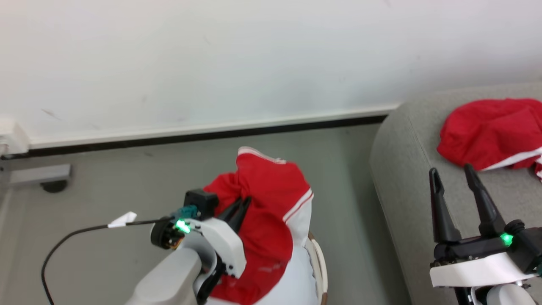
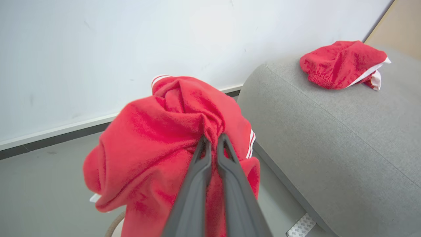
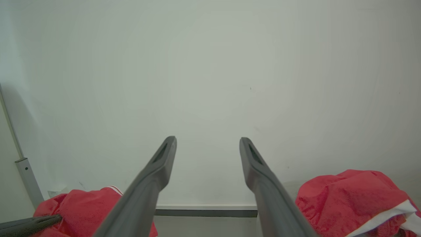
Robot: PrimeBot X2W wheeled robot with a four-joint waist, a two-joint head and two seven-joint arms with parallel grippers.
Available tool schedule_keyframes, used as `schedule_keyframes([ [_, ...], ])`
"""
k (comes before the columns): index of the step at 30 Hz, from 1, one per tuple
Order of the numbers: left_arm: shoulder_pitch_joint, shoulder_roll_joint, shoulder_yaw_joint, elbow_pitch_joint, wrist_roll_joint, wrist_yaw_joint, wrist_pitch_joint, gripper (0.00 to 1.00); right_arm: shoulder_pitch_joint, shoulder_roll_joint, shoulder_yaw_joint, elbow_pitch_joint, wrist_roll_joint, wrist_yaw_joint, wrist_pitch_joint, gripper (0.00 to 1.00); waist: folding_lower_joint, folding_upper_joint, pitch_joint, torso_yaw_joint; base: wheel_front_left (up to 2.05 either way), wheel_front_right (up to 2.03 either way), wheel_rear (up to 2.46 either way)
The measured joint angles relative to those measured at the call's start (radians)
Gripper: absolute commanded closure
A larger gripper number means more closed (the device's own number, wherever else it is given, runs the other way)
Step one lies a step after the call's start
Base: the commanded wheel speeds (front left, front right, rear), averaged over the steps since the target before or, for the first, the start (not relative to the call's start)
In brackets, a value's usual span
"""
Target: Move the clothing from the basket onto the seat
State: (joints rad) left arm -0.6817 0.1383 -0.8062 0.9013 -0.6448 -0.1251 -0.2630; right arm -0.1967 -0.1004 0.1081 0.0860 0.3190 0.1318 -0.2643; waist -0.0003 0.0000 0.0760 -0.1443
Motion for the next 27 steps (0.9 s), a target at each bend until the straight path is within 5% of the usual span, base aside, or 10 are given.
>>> schedule_keyframes([
  [15,0.028,0.071,0.157,-0.426,0.04,0.075,-0.001,1.0,0.032,0.0,0.117,0.035,0.036,0.0,0.0,0.0,0.0002,0.0,-0.059,0.052,0.0,0.0,0.0],
  [27,0.081,0.123,0.167,-0.636,0.047,0.13,0.035,1.0,0.034,0.007,0.171,0.059,0.045,0.0,0.0,0.0,0.0002,0.0,-0.076,0.056,0.0,0.0,0.0],
])
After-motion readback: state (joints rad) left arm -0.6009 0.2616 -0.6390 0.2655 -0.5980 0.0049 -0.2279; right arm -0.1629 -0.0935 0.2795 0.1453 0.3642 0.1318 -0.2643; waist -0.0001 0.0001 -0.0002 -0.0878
